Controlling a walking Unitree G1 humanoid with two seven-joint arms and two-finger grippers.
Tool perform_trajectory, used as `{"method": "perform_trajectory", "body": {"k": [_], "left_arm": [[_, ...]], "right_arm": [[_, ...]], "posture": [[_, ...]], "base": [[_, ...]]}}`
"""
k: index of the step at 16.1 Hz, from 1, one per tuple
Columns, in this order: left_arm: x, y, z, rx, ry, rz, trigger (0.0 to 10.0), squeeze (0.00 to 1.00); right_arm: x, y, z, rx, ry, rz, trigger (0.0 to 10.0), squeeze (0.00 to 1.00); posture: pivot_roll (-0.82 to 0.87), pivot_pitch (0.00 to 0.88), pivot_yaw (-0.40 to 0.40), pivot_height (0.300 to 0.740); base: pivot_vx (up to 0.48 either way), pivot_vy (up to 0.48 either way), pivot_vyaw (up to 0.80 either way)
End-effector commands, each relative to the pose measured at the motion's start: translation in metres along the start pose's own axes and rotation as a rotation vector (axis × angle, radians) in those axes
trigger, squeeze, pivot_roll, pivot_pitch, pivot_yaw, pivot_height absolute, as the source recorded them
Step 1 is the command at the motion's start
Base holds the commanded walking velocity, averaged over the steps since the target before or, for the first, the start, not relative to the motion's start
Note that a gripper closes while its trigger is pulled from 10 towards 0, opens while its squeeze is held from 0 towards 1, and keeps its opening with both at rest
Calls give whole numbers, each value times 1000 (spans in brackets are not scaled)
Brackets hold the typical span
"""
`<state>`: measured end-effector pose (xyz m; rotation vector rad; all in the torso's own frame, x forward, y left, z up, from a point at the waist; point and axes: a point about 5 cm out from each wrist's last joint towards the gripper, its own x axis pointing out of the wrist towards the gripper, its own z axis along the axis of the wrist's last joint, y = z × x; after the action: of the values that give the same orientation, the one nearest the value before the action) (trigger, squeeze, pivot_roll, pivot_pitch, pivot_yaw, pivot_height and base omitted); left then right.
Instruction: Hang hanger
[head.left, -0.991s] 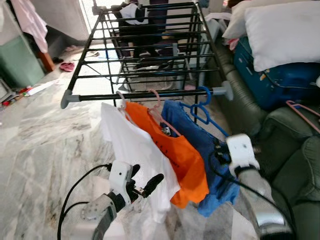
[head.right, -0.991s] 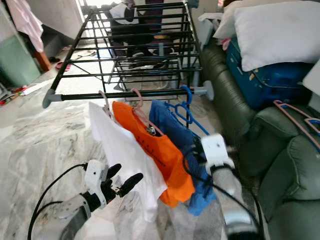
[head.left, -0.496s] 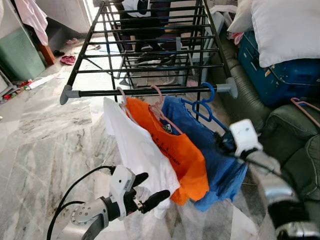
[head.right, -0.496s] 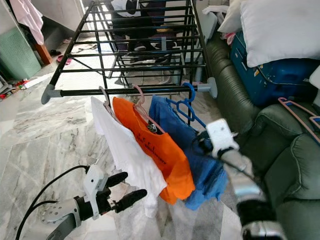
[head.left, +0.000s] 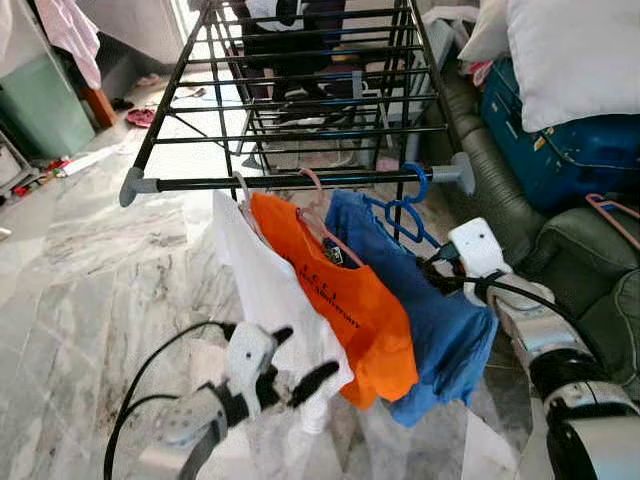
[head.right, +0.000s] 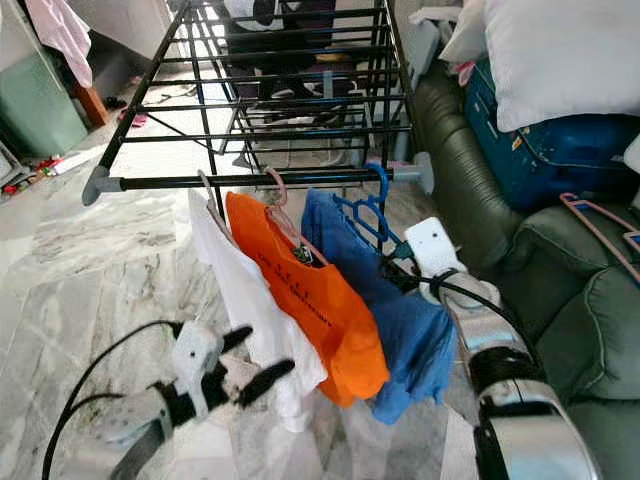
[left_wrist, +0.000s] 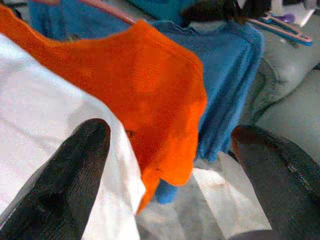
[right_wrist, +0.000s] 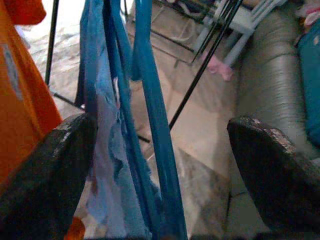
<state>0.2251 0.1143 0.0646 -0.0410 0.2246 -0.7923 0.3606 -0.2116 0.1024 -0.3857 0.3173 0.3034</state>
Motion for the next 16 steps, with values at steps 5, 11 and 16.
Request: {"method": "perform_trajectory", "body": {"k": [5,11,16], "left_arm": [[-1,1,-6,-23,5,33,10000,0],[-2,2,-8,-26,12,17,10000,0],[-1,2,-9,-32,10,17,10000,0]], "right_arm": [[8,1,5,20,26,7,0,0],[16,13,10,70,49,-3,0,0],[17,10,14,92,42,-39,0,0]], "posture": [[-43,58,66,740],[-35,45,69,740],[-36,39,66,740]], "base": [[0,0,0],[0,0,0],[0,0,0]]}}
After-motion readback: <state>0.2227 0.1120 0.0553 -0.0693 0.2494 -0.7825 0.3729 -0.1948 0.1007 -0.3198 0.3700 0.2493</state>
